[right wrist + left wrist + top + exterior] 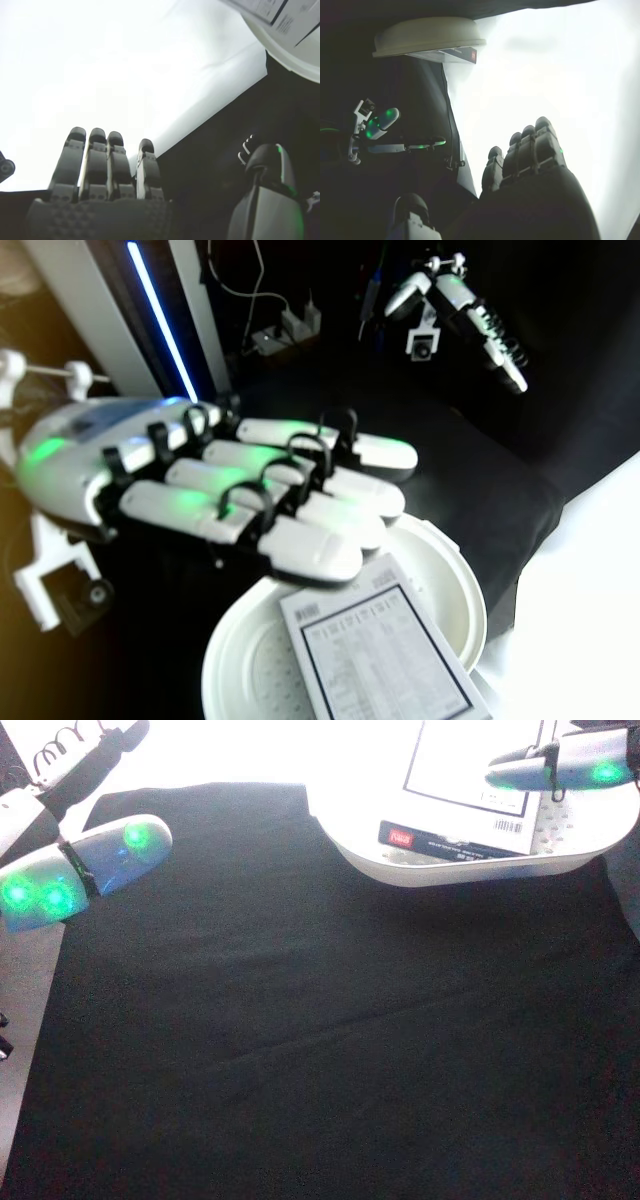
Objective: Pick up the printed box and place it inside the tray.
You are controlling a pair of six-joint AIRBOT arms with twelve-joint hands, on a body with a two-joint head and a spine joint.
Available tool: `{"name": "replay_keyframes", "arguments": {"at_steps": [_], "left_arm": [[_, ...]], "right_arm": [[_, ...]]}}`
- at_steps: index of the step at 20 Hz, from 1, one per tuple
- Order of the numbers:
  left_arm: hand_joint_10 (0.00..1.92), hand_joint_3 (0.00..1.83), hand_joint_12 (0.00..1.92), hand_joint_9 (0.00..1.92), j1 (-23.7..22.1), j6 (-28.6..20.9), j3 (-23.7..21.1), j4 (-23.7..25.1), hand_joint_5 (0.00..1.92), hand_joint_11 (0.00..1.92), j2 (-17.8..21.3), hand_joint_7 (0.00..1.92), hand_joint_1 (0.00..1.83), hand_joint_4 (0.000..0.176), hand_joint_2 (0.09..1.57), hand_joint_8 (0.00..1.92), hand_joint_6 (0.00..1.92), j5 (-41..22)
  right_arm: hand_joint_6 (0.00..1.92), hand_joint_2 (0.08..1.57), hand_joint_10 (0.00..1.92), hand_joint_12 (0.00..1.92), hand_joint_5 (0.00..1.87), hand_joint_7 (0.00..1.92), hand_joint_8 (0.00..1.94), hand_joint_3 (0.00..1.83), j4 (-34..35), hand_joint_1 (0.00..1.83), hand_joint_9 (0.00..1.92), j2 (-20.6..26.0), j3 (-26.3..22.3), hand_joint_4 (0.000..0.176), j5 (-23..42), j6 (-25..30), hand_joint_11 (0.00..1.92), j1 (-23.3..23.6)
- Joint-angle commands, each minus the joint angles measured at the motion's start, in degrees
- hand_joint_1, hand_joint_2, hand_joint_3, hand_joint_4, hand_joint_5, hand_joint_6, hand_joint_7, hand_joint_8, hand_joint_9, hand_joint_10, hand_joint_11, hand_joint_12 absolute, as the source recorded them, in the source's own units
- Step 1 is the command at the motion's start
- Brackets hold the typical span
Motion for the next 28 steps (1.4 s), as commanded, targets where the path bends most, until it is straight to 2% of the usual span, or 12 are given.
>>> {"name": "replay_keyframes", "arguments": {"at_steps": [1, 7, 8, 9, 10, 11, 13, 14, 18, 20, 26, 28], "left_arm": [[0.00, 0.01, 0.00, 0.00, -0.42, -0.52, 0.46, -0.12, 0.00, 0.00, 0.29, 0.00, 0.00, 0.176, 0.92, 0.00, 0.00, -7.33], [0.00, 0.00, 0.00, 0.00, -0.62, -0.51, 0.12, -0.11, 0.00, 0.00, 1.68, 0.00, 0.00, 0.176, 0.88, 0.00, 0.00, -9.94], [0.00, 0.00, 0.00, 0.00, -0.62, -0.49, -0.06, -0.05, 0.00, 0.00, 2.04, 0.00, 0.00, 0.176, 0.88, 0.00, 0.00, -10.39], [0.00, 0.00, 0.00, 0.00, -0.62, -0.48, -0.30, 0.06, 0.00, 0.00, 2.42, 0.00, 0.00, 0.176, 0.88, 0.00, 0.00, -10.87], [0.00, 0.00, 0.00, 0.00, -0.66, -0.47, -0.45, 0.09, 0.00, 0.00, 2.56, 0.00, 0.00, 0.176, 0.88, 0.00, 0.00, -11.20], [0.00, 0.00, 0.00, 0.00, -0.77, -0.46, -0.60, 0.19, 0.00, 0.00, 2.70, 0.00, 0.00, 0.176, 0.87, 0.00, 0.00, -11.55], [0.00, 0.00, 0.00, 0.00, -1.08, -0.44, -0.70, 0.47, 0.00, 0.00, 2.87, 0.00, 0.00, 0.176, 0.86, 0.00, 0.00, -11.77], [0.00, 0.00, 0.00, 0.00, -1.21, -0.42, -0.73, 0.61, 0.00, 0.00, 2.95, 0.00, 0.00, 0.176, 0.85, 0.00, 0.00, -11.85], [0.00, 0.00, 0.00, 0.00, -1.86, 0.69, -1.54, 1.35, 0.00, 0.00, 3.72, 0.00, 0.00, 0.176, 0.84, 0.00, 0.00, -12.68], [0.00, 0.00, 0.00, 0.00, -2.04, 2.81, -2.58, 1.72, 0.00, 0.00, 4.46, 0.00, 0.00, 0.176, 0.83, 0.00, 0.00, -13.16], [0.00, 0.01, 0.00, 0.00, -1.34, 7.04, -5.75, 2.33, 0.00, 0.00, 6.36, 0.00, 0.00, 0.176, 0.91, 0.00, 0.00, -17.54], [0.00, 0.01, 0.00, 0.00, -0.52, 8.31, -7.00, 1.95, 0.00, 0.00, 7.14, 0.00, 0.00, 0.176, 0.90, 0.00, 0.00, -20.34]], "right_arm": [[0.00, 0.70, 0.00, 0.00, 0.00, 0.00, 0.00, 0.00, -0.22, 0.53, 0.00, 0.91, -0.23, 0.176, 7.22, 0.19, 0.00, 0.53], [0.00, 0.73, 0.00, 0.00, 0.00, 0.00, 0.00, 0.01, -2.60, 0.48, 0.00, 2.25, -0.43, 0.176, 9.95, 8.47, 0.00, -0.51], [0.00, 0.76, 0.00, 0.00, 0.00, 0.00, 0.00, 0.02, -2.69, 0.44, 0.00, 2.23, -0.52, 0.158, 10.12, 8.47, 0.00, -0.51], [0.00, 0.74, 0.00, 0.00, 0.00, 0.00, 0.00, 0.01, -2.72, 0.40, 0.00, 2.37, -0.81, 0.107, 10.44, 8.47, 0.00, -0.56], [0.00, 0.74, 0.00, 0.00, 0.00, 0.00, 0.00, 0.01, -2.84, 0.40, 0.00, 2.56, -1.05, 0.107, 10.76, 8.47, 0.00, -0.65], [0.00, 0.73, 0.00, 0.00, 0.00, 0.00, 0.00, 0.01, -2.85, 0.41, 0.00, 2.81, -1.38, 0.088, 11.28, 8.47, 0.00, -0.87], [0.00, 0.73, 0.00, 0.00, 0.00, 0.00, 0.00, 0.01, -3.11, 0.39, 0.00, 3.27, -1.73, 0.147, 12.18, 9.31, 0.00, -1.18], [0.00, 0.73, 0.00, 0.00, 0.00, 0.00, 0.00, 0.00, -4.36, 0.39, 0.00, 3.54, -1.30, 0.175, 12.99, 13.34, 0.00, -1.43], [0.00, 0.80, 0.00, 0.00, 0.00, 0.00, 0.00, 0.03, -8.21, 0.47, 0.00, 3.48, 3.30, 0.176, 17.28, 34.42, 0.00, -3.45], [0.00, 0.82, 0.00, 0.00, 0.00, 0.00, 0.00, 0.03, -8.56, 0.39, 0.00, 3.30, 4.64, 0.176, 20.15, 41.57, 0.00, -5.42], [0.00, 0.91, 0.00, 0.49, 0.00, 0.00, 0.00, 0.00, -8.83, 0.38, 0.00, 3.22, 3.83, 0.176, 30.90, 49.95, 0.00, -12.26], [0.00, 0.90, 0.00, 0.49, 0.00, 0.00, 0.00, 0.00, -8.56, 0.40, 0.00, 3.55, 2.79, 0.176, 34.13, 50.69, 0.00, -13.68]]}}
